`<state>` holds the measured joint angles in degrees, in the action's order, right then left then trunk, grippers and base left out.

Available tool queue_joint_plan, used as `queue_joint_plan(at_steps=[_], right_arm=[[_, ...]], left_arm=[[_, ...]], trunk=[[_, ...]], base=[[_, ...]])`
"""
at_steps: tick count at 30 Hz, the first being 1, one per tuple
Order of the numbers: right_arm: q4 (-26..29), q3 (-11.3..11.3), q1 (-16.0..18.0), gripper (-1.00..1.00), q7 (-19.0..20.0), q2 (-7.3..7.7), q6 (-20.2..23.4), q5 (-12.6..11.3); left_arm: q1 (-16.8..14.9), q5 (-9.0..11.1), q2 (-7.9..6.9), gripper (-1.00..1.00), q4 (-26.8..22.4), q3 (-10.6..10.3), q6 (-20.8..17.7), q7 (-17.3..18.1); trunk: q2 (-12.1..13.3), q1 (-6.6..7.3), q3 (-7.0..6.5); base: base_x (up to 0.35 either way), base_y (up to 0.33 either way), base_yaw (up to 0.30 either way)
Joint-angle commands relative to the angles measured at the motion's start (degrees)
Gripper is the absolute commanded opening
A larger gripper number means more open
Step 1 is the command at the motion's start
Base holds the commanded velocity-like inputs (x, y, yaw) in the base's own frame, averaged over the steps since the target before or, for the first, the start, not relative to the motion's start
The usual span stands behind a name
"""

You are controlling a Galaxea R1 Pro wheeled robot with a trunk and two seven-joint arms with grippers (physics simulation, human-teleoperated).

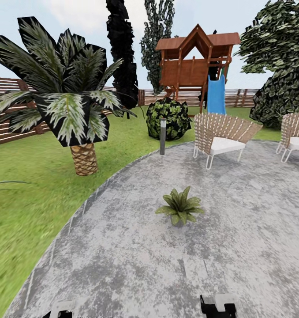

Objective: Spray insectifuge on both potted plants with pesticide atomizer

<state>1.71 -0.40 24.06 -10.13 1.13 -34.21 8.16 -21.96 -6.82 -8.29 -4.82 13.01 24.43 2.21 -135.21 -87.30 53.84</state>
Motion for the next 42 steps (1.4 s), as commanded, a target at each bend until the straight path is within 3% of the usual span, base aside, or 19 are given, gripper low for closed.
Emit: queue_joint_plan(at_steps=[1,10,20,22,25,42], right_arm=[[0.0,0.0,0.0,1.0,-0.5,0.01,-0.1,0.6],[0.0,0.0,0.0,1.0,-0.7,0.01,-0.1,0.6],[0.0,0.0,0.0,1.0,-0.7,0.01,-0.1,0.6],[0.0,0.0,0.0,1.0,-0.7,0.01,-0.1,0.6],[0.0,0.0,0.0,1.0,-0.7,0.01,-0.1,0.6],[0.0,0.0,0.0,1.0,-0.8,-0.05,-0.1,0.6]], left_arm=[[-0.1,-0.6,0.01,-1.0,0.1,0.5,0.2,0.2],[-0.1,-0.6,0.03,-1.0,0.0,0.5,0.2,0.2],[0.0,-0.6,-0.11,-1.0,0.0,0.7,0.1,0.1],[0.0,0.5,-0.09,-1.0,-0.1,1.7,0.2,-2.6],[0.0,0.6,0.0,-1.0,-0.1,1.7,0.2,-3.5],[0.0,0.1,0.12,-1.0,0.0,1.4,0.1,-3.8]], trunk=[[0.4,0.24,-0.09],[4.0,2.21,-1.35],[4.0,2.21,-1.19],[4.0,2.21,-1.19],[4.0,2.21,-1.19],[4.0,2.21,-1.47]], base=[[0.0,0.0,0.278],[0.0,0.0,0.278],[0.0,0.0,0.278],[0.0,0.0,0.278],[0.0,0.0,0.278],[0.0,0.0,0.279]])
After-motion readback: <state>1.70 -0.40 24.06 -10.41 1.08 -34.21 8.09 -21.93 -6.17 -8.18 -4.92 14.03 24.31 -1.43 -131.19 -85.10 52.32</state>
